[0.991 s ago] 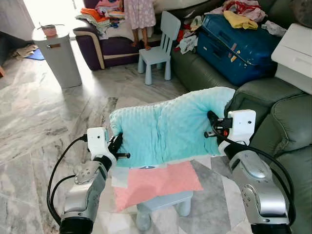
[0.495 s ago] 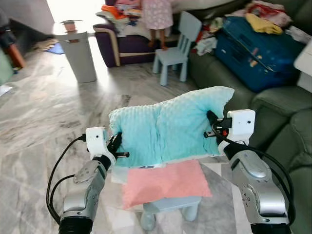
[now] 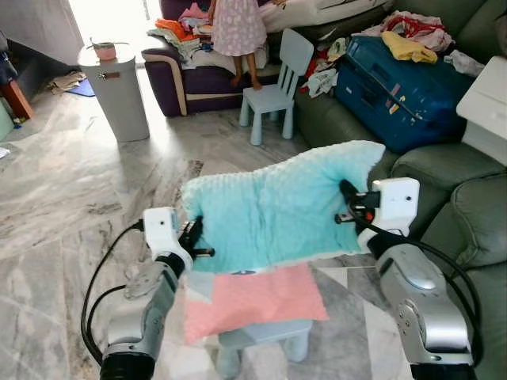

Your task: Move the pillow to the sofa

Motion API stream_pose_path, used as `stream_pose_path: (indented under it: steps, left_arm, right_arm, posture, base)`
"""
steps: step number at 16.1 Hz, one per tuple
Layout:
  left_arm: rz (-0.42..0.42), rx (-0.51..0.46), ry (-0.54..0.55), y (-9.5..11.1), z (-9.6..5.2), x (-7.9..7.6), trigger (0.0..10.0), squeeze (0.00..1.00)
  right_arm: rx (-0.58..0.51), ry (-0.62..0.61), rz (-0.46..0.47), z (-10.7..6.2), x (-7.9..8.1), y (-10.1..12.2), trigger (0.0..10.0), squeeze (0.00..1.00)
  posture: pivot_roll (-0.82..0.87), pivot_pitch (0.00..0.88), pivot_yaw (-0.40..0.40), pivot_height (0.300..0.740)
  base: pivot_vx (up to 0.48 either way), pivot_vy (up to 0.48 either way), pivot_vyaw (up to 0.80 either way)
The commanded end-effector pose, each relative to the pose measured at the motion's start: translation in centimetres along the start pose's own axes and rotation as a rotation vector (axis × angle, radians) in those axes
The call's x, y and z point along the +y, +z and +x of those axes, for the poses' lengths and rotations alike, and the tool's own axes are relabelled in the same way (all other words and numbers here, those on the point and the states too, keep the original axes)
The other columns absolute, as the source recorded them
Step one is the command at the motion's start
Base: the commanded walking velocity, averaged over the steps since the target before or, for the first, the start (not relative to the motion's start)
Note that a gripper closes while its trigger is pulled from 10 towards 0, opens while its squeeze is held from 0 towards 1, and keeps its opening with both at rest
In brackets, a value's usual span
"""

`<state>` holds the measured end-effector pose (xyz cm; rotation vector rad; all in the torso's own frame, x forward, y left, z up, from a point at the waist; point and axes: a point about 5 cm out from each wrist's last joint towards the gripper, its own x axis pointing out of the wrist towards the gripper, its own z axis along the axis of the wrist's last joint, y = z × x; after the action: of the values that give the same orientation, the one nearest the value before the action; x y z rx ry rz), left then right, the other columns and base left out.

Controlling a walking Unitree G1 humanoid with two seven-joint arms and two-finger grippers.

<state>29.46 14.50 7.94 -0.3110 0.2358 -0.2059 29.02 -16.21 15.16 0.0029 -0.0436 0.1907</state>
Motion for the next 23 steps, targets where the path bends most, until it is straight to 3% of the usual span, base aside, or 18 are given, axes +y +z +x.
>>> stream_pose_path:
  steps: [1,13,23]
  left_arm:
    - [0.009,-0.013,-0.013,0.49,-0.01,0.01,10.0,0.00]
    - [0.006,-0.012,-0.014,0.44,0.05,-0.03,10.0,0.00]
    - [-0.029,-0.022,0.006,0.69,0.02,0.39,10.0,0.00]
  right_arm:
    - [-0.019,0.018,0.005,0.16,0.32,0.57,10.0,0.00]
    - [-0.019,0.020,-0.002,0.21,0.23,0.64,10.0,0.00]
    - [-0.022,0.028,-0.002,0.41,0.44,0.65,10.0,0.00]
  posture:
    - [-0.17,0.000,0.012,0.740]
    - [-0.17,0.000,0.007,0.740]
    - [-0.16,0.000,0.009,0.740]
  base:
    - [0.000,-0.307,0.00]
    - [0.000,-0.324,0.00]
    - [0.000,0.000,0.00]
